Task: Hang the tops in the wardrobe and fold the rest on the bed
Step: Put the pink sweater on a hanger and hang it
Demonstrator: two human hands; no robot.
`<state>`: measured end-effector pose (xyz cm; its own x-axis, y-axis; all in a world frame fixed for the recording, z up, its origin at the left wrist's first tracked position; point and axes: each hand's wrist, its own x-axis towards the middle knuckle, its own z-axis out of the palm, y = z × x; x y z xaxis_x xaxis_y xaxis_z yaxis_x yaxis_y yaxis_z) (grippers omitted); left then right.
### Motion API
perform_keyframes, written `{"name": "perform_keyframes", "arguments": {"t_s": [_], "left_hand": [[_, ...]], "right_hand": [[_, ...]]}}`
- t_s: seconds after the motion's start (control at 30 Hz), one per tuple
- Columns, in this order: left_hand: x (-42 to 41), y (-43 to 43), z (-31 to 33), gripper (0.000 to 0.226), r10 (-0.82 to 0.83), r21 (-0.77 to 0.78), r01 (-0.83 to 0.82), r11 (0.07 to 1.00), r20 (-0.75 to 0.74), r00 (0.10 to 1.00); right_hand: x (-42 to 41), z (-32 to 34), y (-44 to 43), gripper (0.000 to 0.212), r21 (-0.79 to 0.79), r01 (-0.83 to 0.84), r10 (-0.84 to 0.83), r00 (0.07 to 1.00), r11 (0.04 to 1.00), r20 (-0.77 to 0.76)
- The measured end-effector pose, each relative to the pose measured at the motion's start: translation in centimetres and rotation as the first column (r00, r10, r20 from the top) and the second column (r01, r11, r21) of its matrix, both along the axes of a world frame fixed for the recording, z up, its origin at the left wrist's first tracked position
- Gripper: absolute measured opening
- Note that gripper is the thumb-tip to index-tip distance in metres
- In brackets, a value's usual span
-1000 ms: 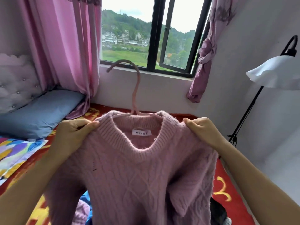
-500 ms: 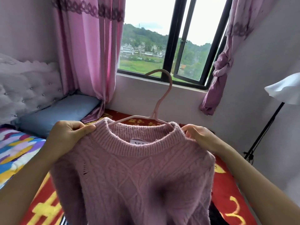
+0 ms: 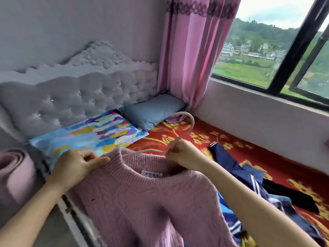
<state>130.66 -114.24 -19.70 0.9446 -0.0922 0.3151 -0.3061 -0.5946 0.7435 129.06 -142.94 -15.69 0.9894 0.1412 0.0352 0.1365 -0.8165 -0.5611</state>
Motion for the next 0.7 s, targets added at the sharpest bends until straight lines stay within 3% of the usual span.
{"name": "perform_keyframes", "arguments": {"t_s": [0.07, 0.2, 0.33, 0.5, 0.63, 0.7], "left_hand": [[-2.1, 3.1, -0.7, 0.042, 0.116, 0.019, -0.116, 0.993, -0.009, 0.993], [-7.1, 8.1, -1.3, 0.054, 0.254, 0.06, -0.253, 0.966, -0.007, 0.967], [-13.1, 10.5, -0.8, 0.066, 0.4, 0.047, -0.401, 0.915, 0.039, 0.916], [-20.3, 13.5, 0.3, 0.066, 0.584, -0.015, -0.586, 0.81, 0.105, 0.805], [-24.7, 15.8, 1.7, 0.03, 0.69, 0.001, -0.696, 0.718, 0.136, 0.711], [-26.6, 17.2, 1.9, 0.037, 0.726, -0.019, -0.733, 0.68, 0.16, 0.669]], "right_hand": [[0.6, -1.0, 3.3, 0.014, 0.041, -0.107, 0.109, 0.992, 0.993, -0.058], [0.1, -1.1, 9.1, 0.016, 0.302, -0.318, 0.375, 0.915, 0.899, -0.151], [-0.7, -0.4, 14.7, 0.031, 0.344, -0.495, 0.534, 0.845, 0.798, -0.025], [-3.8, 1.5, 21.9, 0.021, 0.254, -0.735, 0.741, 0.666, 0.629, 0.091], [-5.6, 3.1, 25.1, 0.021, 0.29, -0.818, 0.84, 0.537, 0.497, 0.075], [-6.2, 3.4, 26.5, 0.026, 0.336, -0.831, 0.869, 0.49, 0.444, 0.065]]}}
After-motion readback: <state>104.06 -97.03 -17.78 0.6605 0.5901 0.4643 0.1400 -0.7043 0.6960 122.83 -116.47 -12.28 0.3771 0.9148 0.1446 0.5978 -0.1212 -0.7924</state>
